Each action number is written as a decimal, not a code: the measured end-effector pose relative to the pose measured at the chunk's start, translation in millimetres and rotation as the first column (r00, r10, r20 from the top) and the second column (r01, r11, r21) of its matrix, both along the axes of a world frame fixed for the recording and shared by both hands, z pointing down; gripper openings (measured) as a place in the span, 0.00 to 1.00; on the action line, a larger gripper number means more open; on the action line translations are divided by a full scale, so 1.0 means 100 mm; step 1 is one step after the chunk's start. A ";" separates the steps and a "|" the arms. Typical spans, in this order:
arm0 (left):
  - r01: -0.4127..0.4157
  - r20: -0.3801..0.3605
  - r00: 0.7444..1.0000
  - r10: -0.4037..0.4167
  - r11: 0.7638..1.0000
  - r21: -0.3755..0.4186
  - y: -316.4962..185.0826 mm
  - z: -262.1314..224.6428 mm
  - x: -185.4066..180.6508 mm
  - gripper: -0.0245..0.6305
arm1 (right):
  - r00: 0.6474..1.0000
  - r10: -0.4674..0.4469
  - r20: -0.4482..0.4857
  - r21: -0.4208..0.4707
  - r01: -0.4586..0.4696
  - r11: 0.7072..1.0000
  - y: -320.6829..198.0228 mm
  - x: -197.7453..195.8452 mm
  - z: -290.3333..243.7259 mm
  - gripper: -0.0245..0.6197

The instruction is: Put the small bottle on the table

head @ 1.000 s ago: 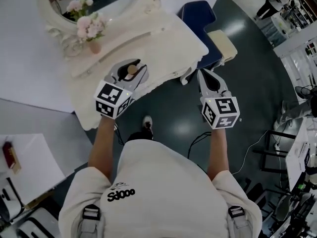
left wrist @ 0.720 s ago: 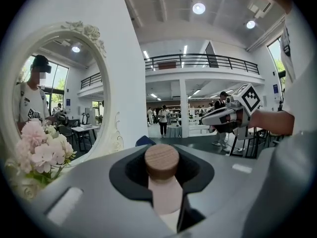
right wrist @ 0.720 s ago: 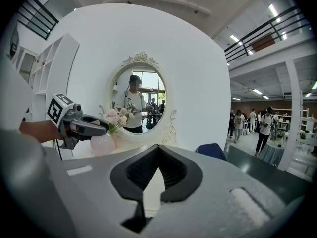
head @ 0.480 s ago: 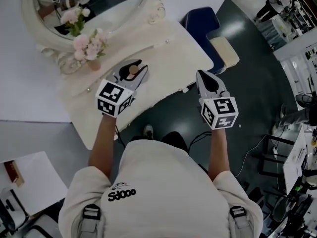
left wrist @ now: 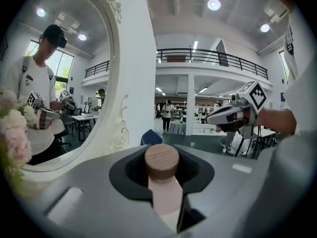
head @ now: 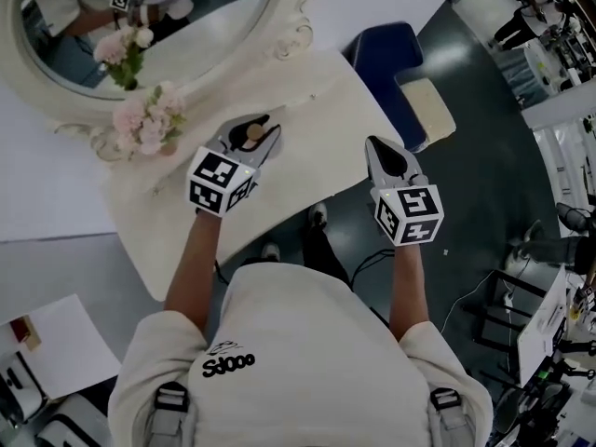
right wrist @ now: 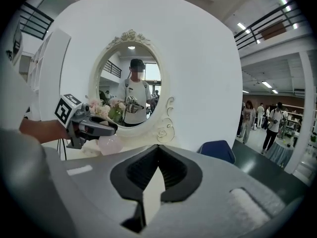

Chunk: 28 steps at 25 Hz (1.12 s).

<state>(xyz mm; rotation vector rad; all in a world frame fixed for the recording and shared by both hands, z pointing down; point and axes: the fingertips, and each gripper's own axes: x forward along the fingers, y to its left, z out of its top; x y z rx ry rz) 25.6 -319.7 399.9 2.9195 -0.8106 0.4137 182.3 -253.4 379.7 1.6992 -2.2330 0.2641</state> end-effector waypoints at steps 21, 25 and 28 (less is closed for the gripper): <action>-0.051 0.069 0.996 0.063 0.987 -0.151 -0.93 1.15 1.12 0.22 | 0.999 -0.027 0.023 -0.167 0.031 0.985 -1.07 0.82 0.70 0.04; -0.066 0.085 0.993 0.082 0.982 -0.178 -0.93 1.41 1.29 0.22 | 1.000 -0.021 0.021 -0.197 0.025 0.980 -1.07 0.93 0.81 0.04; -0.065 0.096 0.992 0.086 0.977 -0.204 -0.94 1.62 1.40 0.22 | 0.999 -0.029 0.019 -0.213 0.032 0.977 -1.08 0.97 0.90 0.04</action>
